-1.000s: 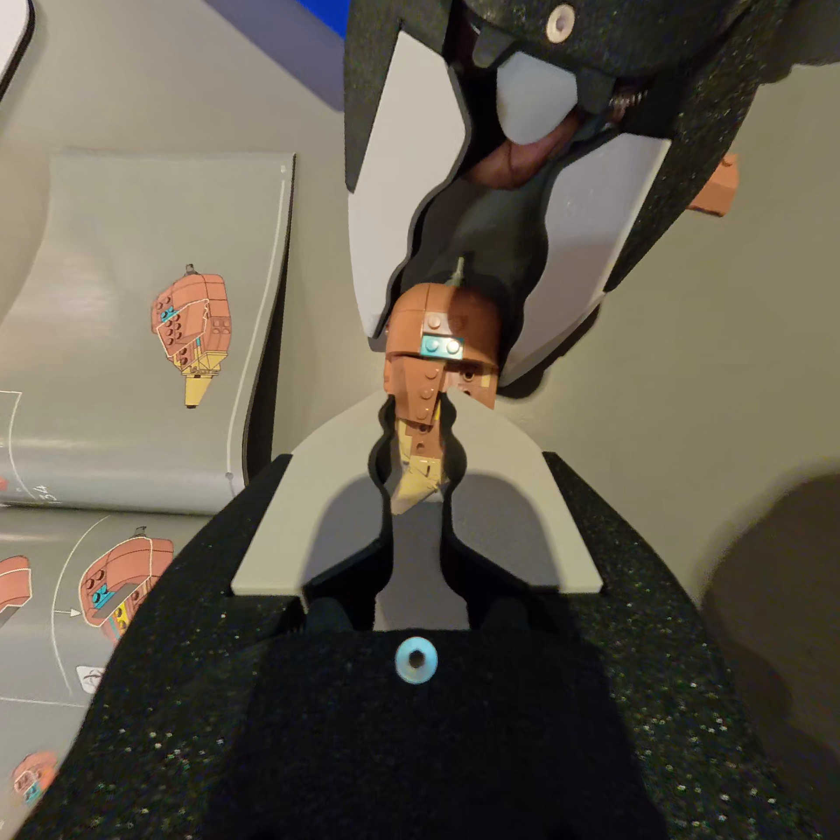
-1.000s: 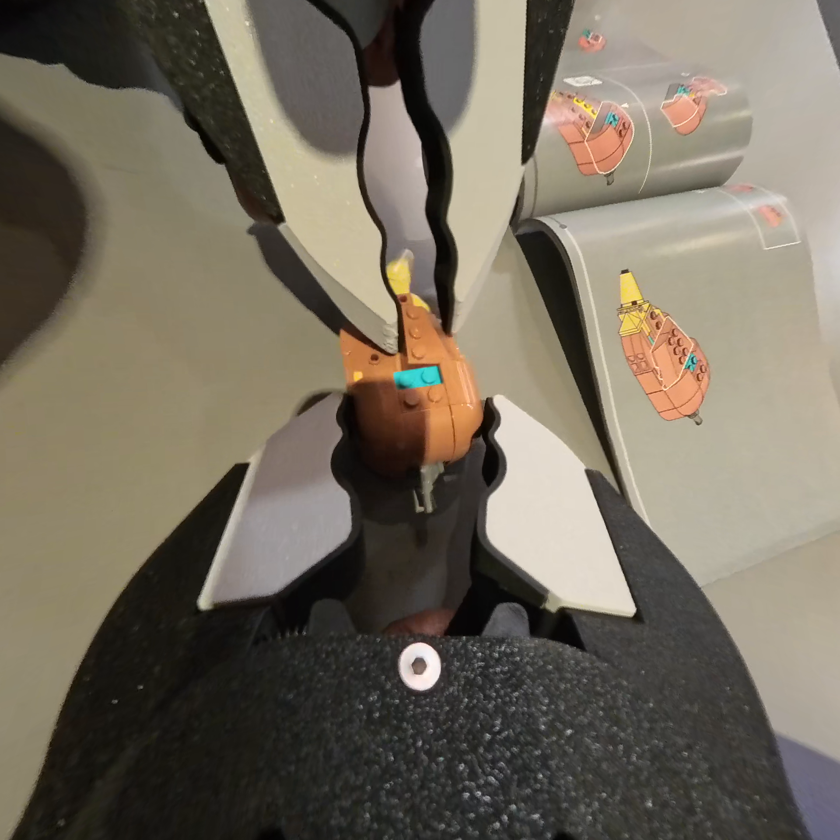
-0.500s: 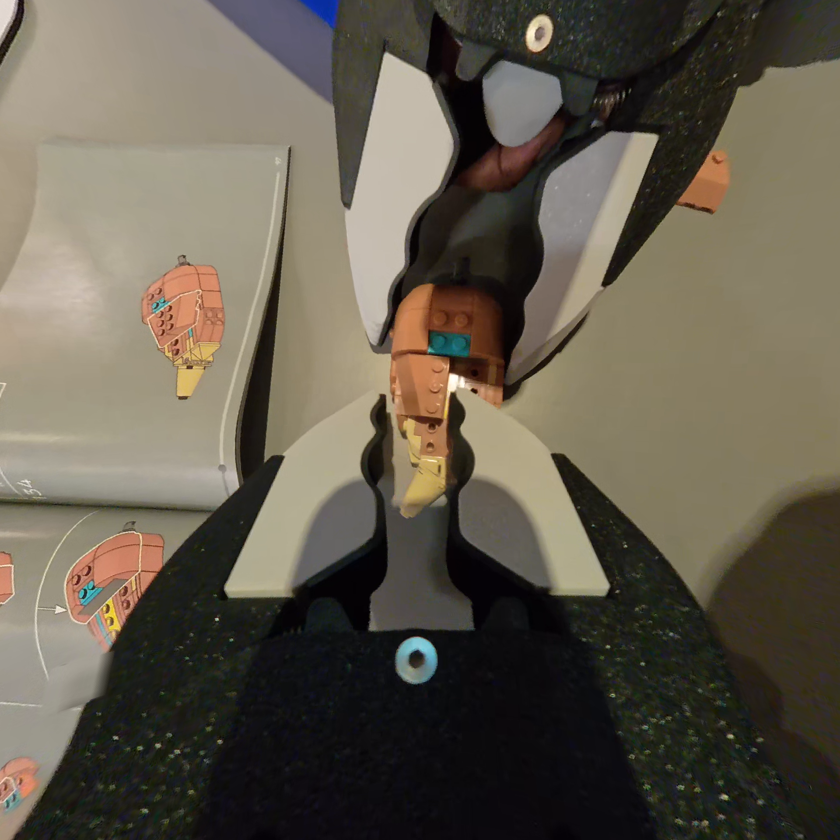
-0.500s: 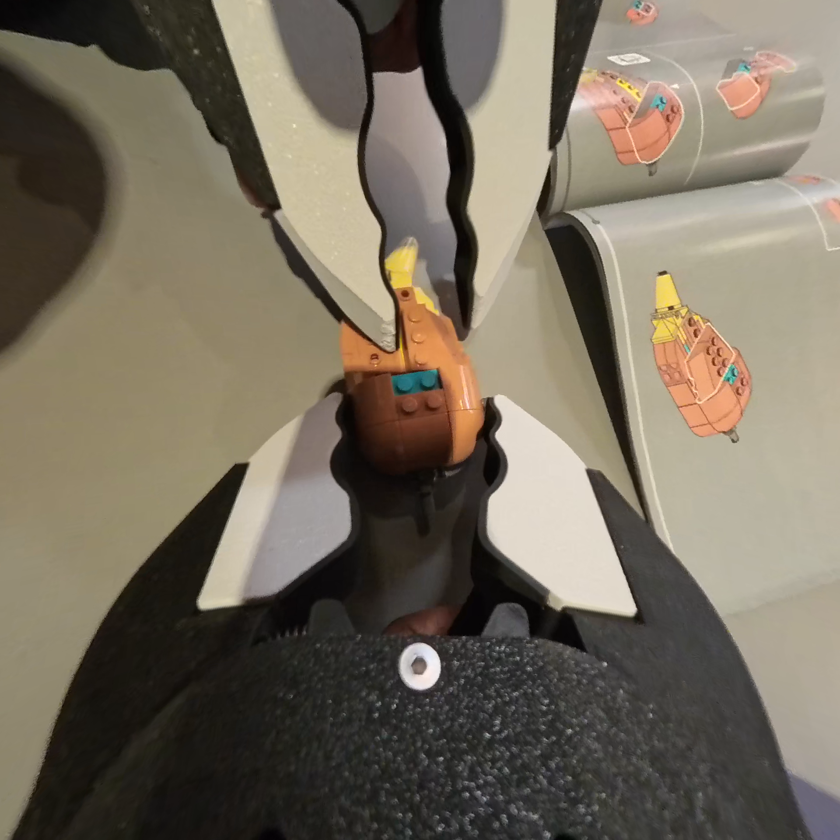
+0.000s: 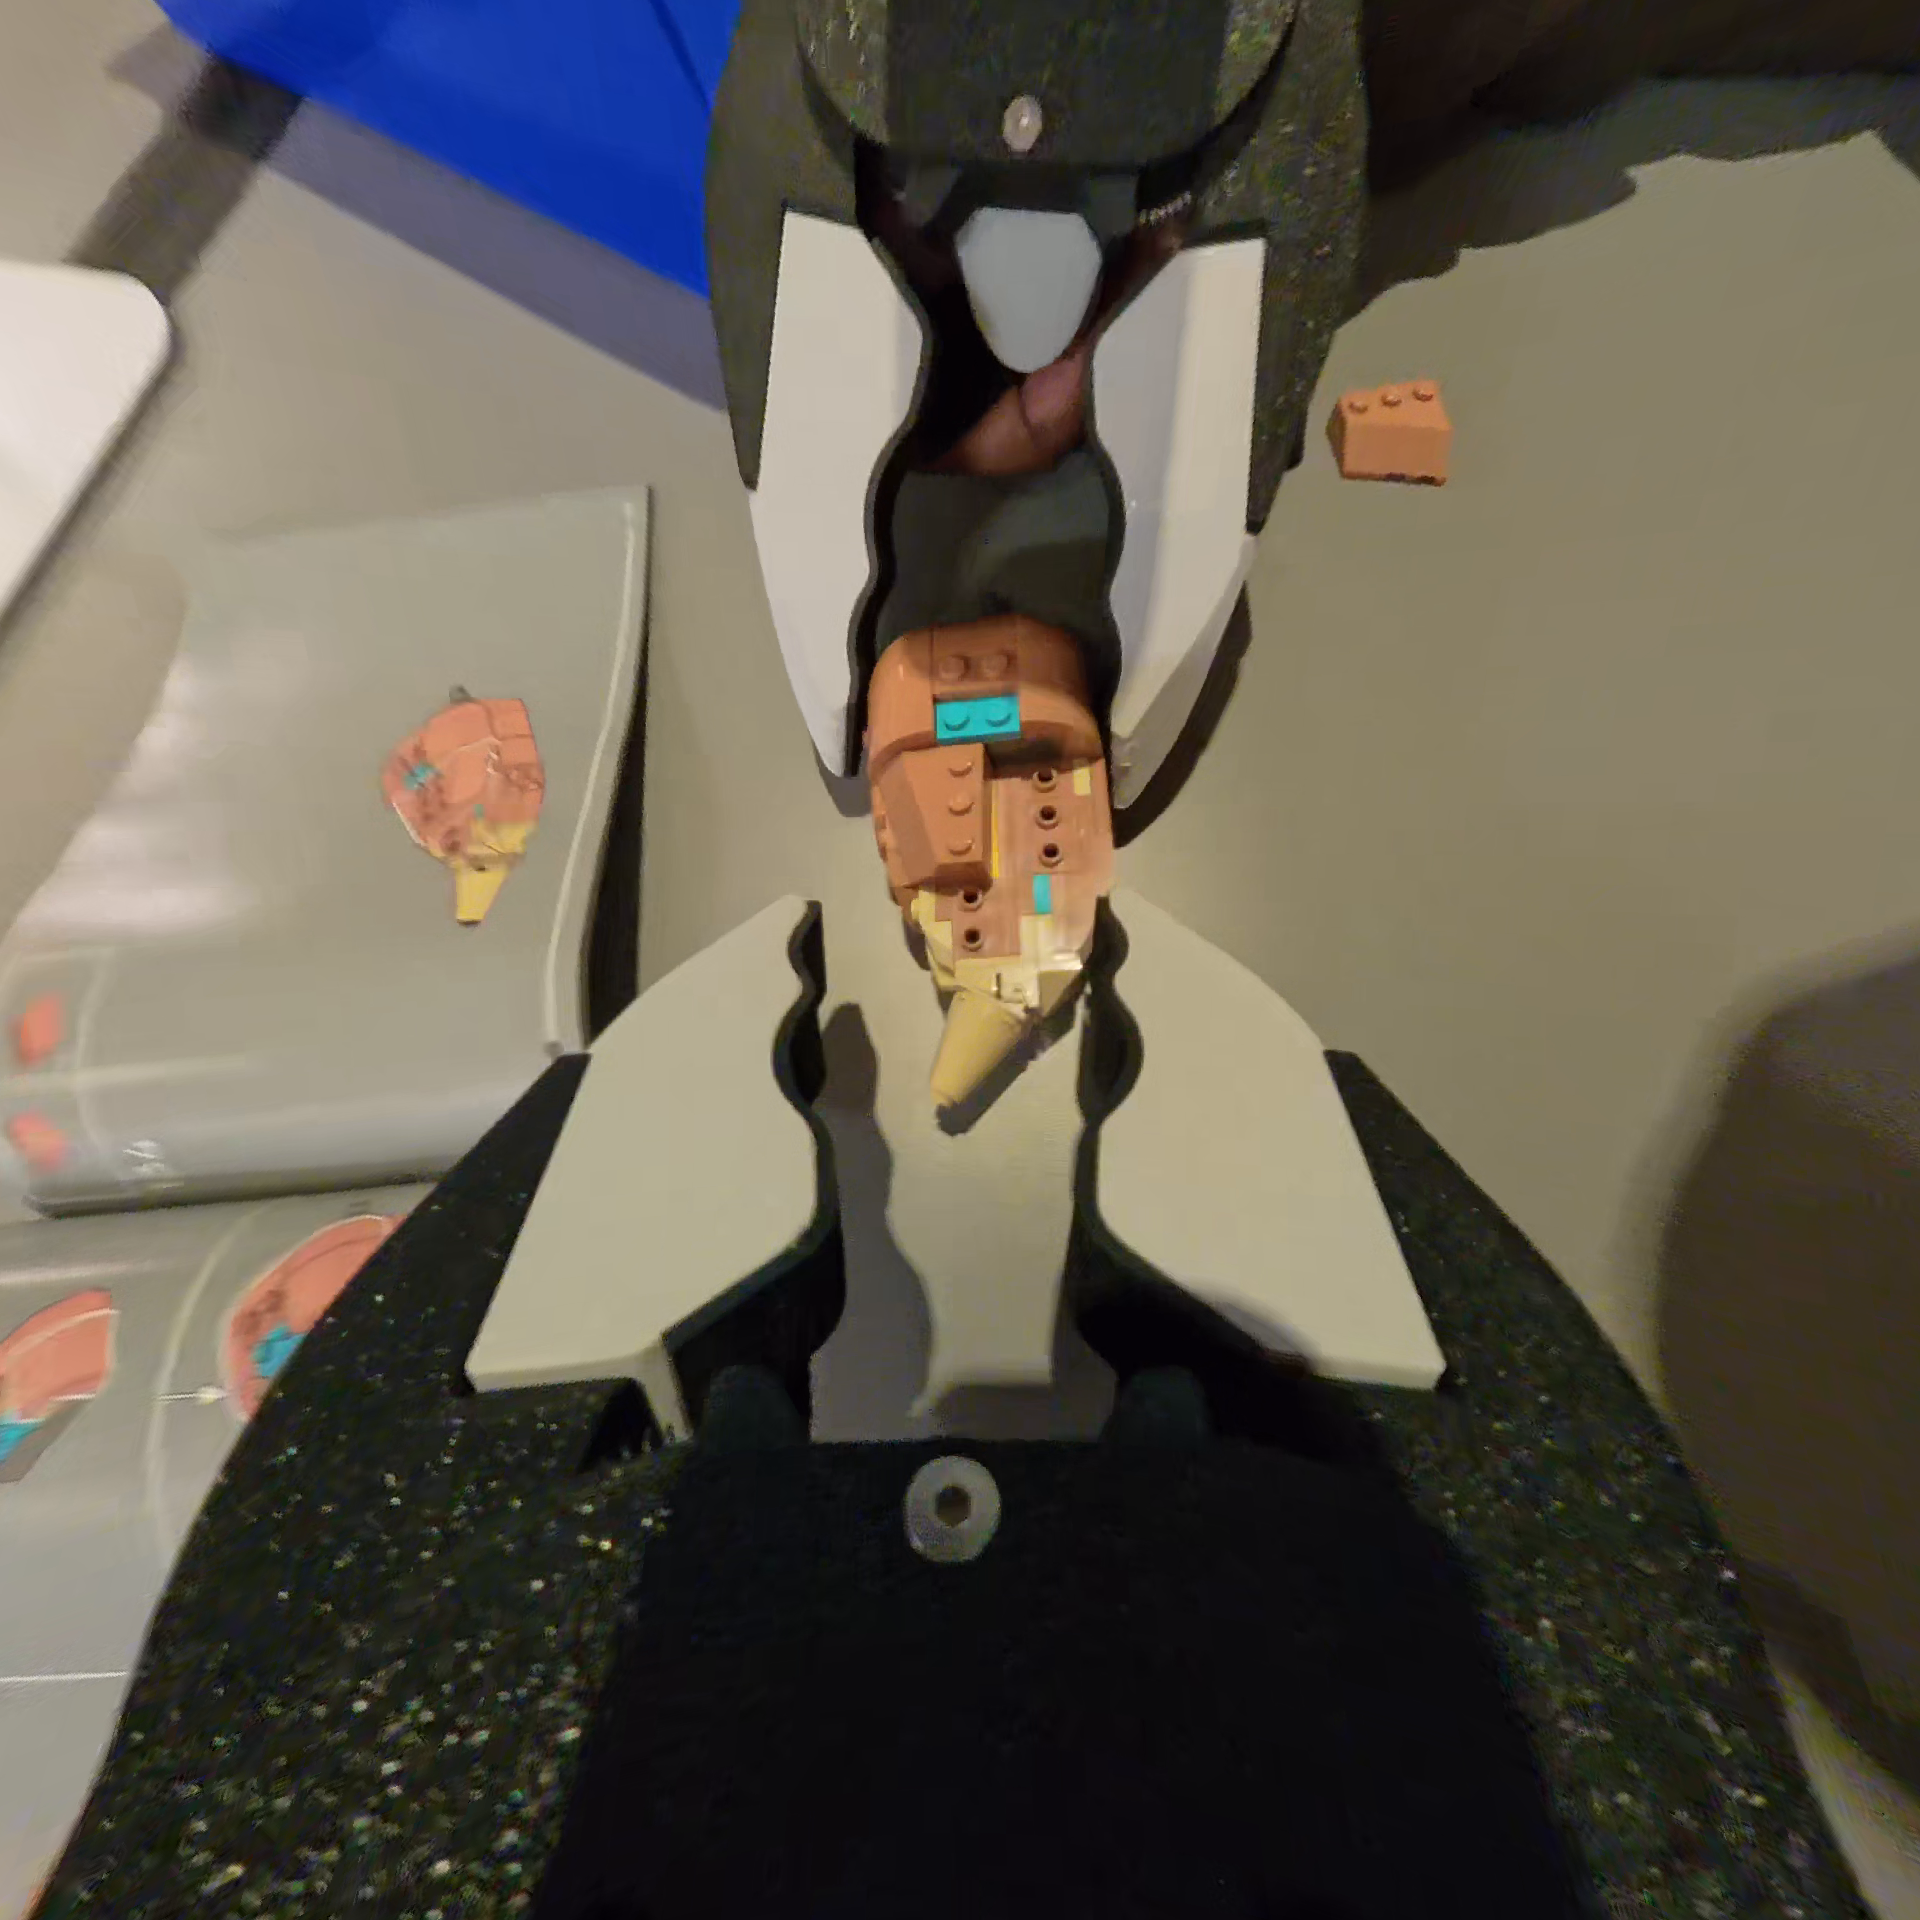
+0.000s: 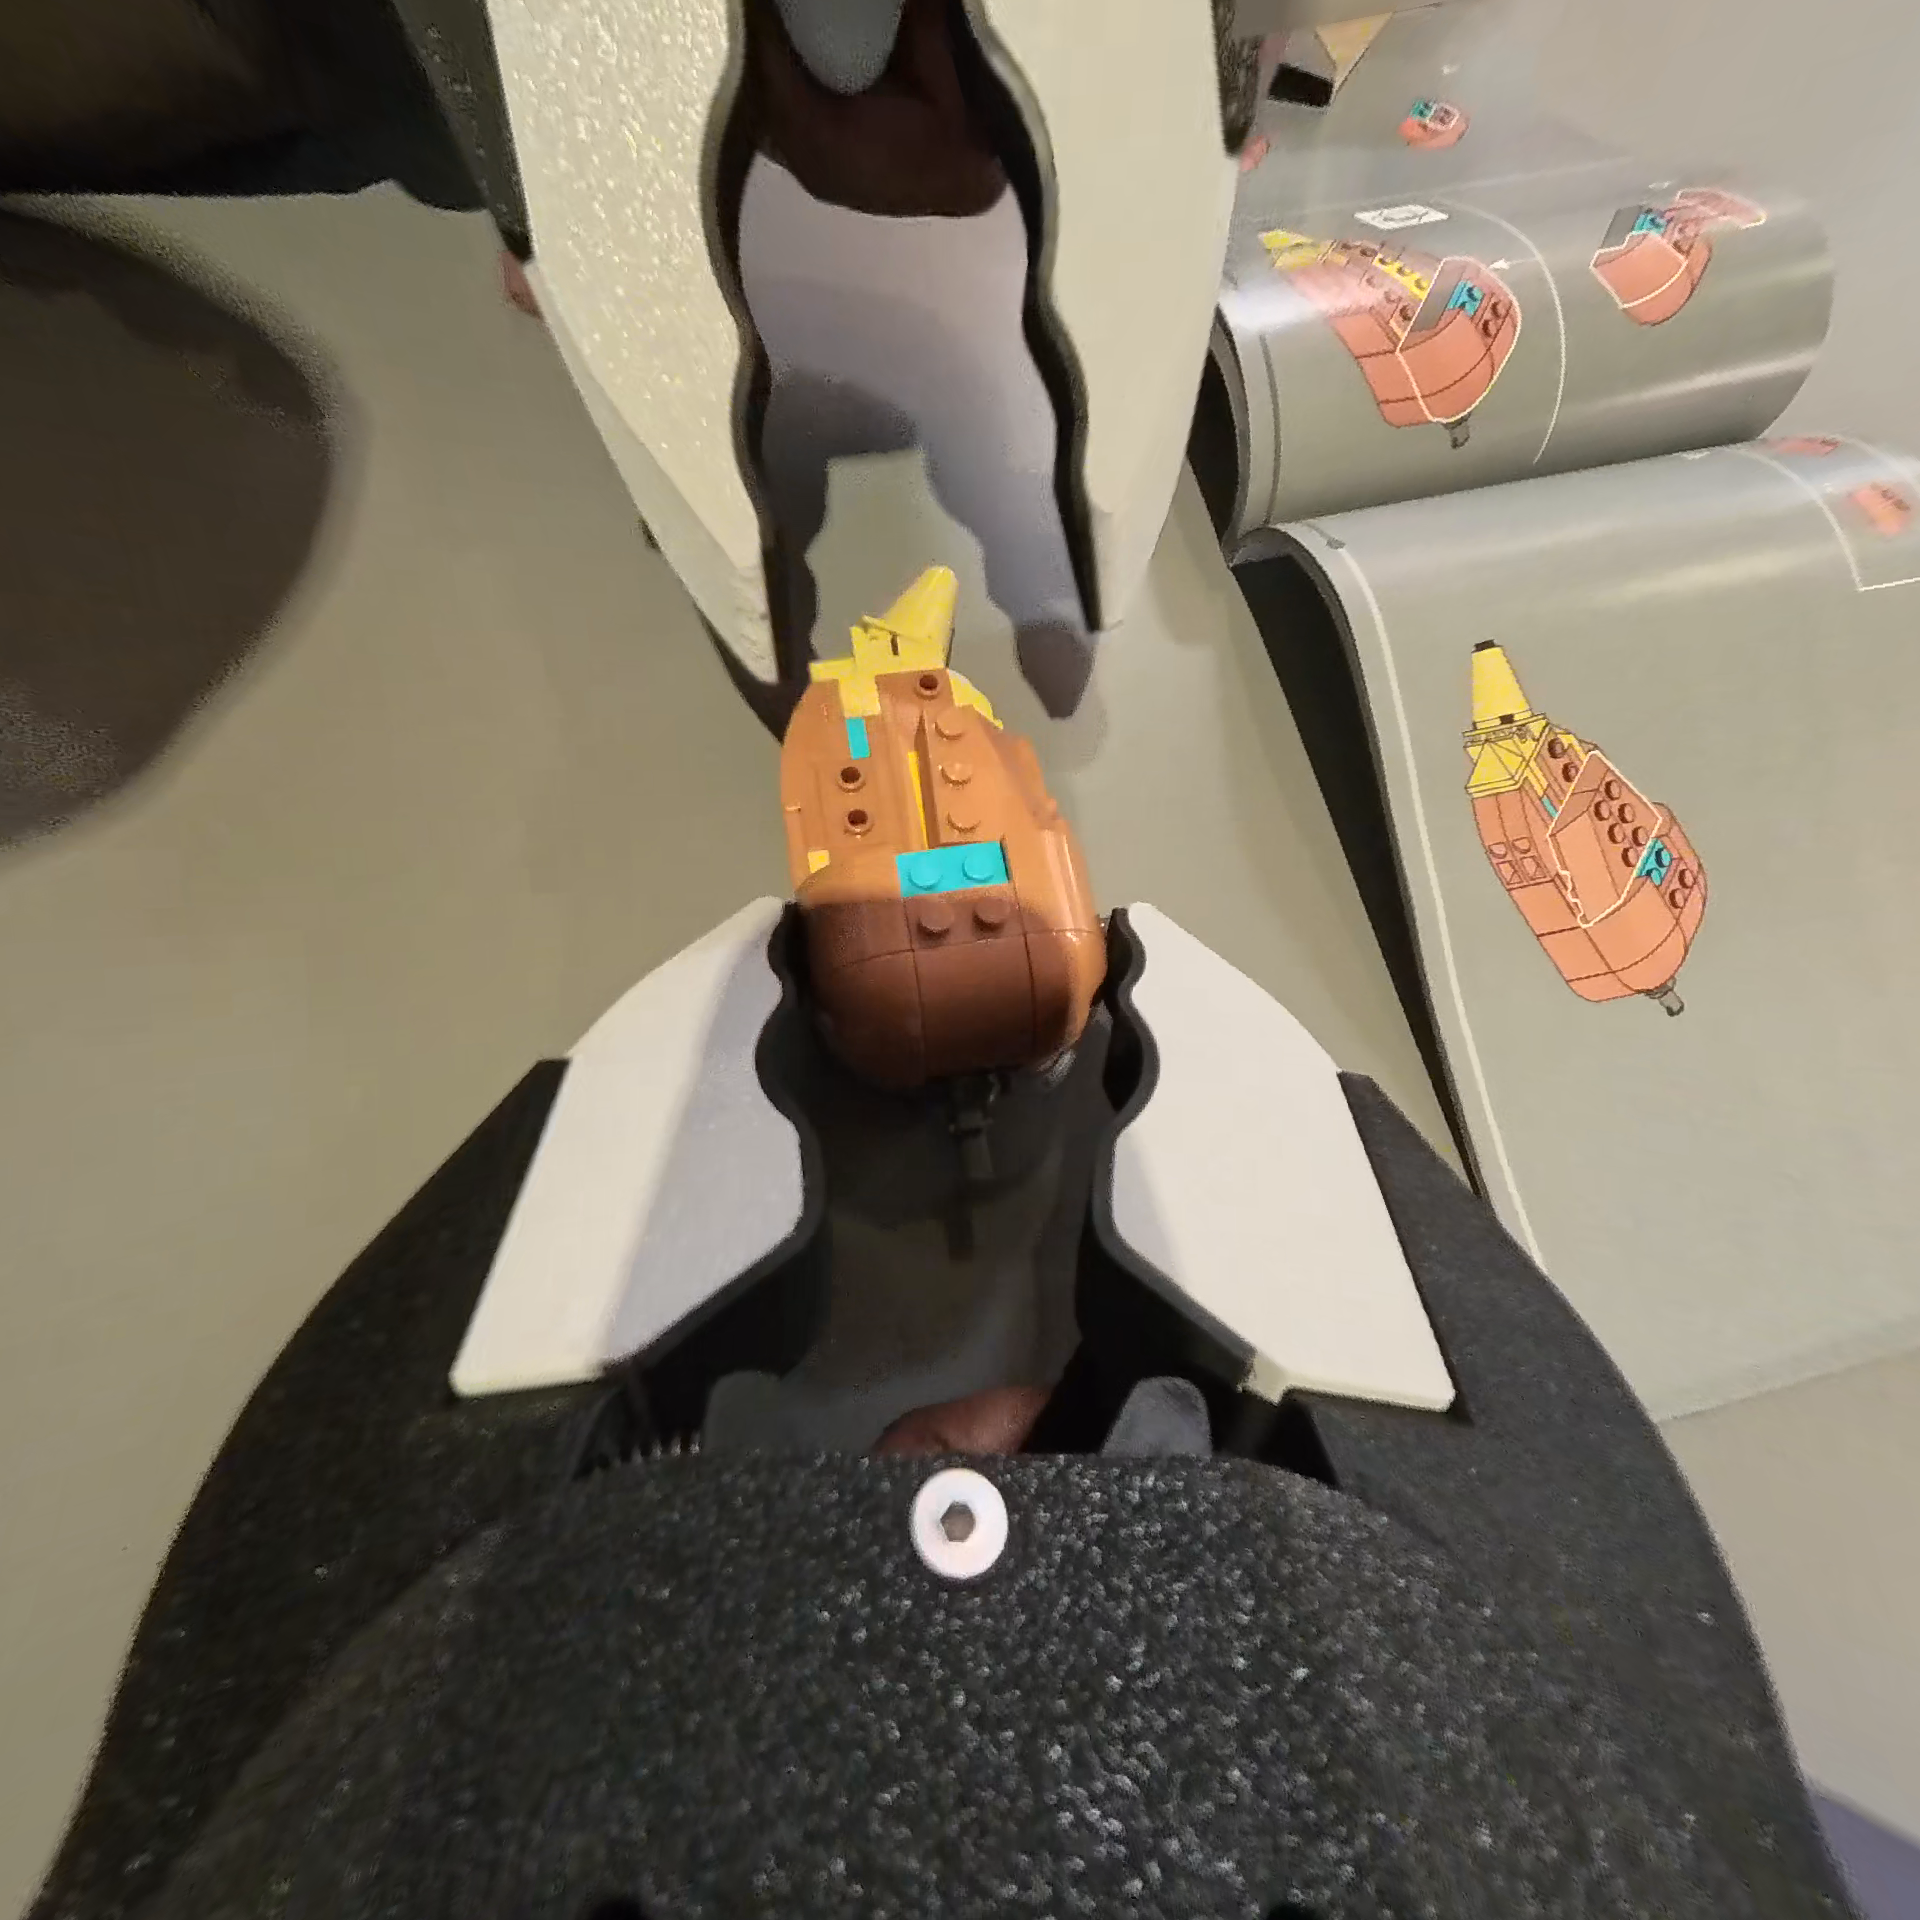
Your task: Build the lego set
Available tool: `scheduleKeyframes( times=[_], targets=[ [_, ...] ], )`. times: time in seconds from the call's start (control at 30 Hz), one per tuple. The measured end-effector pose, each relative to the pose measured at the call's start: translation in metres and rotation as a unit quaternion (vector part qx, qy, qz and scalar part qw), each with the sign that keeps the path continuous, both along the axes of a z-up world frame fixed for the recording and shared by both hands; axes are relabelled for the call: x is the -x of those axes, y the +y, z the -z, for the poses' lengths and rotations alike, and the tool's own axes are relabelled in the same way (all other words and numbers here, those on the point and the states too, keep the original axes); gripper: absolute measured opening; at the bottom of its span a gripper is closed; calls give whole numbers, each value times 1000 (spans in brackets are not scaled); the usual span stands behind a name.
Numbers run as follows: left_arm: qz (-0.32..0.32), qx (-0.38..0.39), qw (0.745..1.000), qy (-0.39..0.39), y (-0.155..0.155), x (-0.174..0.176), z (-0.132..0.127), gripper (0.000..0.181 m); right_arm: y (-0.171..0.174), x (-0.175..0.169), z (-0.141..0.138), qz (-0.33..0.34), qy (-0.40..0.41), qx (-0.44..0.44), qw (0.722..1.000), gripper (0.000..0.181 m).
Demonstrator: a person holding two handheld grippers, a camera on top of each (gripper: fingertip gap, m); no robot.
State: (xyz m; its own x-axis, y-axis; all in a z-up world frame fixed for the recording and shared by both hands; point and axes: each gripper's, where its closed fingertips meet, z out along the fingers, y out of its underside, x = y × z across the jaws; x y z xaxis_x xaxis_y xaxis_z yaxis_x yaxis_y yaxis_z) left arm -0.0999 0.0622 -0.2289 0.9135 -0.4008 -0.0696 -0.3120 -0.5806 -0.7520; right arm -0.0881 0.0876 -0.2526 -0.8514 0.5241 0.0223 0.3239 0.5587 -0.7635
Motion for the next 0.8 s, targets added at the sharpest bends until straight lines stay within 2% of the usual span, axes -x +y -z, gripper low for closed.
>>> scheduleKeyframes(
  times=[0.17,0.27,0.5,0.6,0.8],
  targets=[
    [54,-106,989,90,-4,4,-14,58,1,1,-4,6,-9,24,1000,56],
    [93,-169,968,161,-5,-5,-22,59,3,2,-7,11,-17,39,999,56],
    [110,-155,933,305,-2,6,-6,71,4,4,-9,18,-18,49,998,56],
    [121,-143,924,332,-1,6,4,73,4,5,-11,19,-15,51,998,56],
    [118,-161,903,381,11,7,7,71,4,6,-15,23,-12,62,998,56]
  ],
)
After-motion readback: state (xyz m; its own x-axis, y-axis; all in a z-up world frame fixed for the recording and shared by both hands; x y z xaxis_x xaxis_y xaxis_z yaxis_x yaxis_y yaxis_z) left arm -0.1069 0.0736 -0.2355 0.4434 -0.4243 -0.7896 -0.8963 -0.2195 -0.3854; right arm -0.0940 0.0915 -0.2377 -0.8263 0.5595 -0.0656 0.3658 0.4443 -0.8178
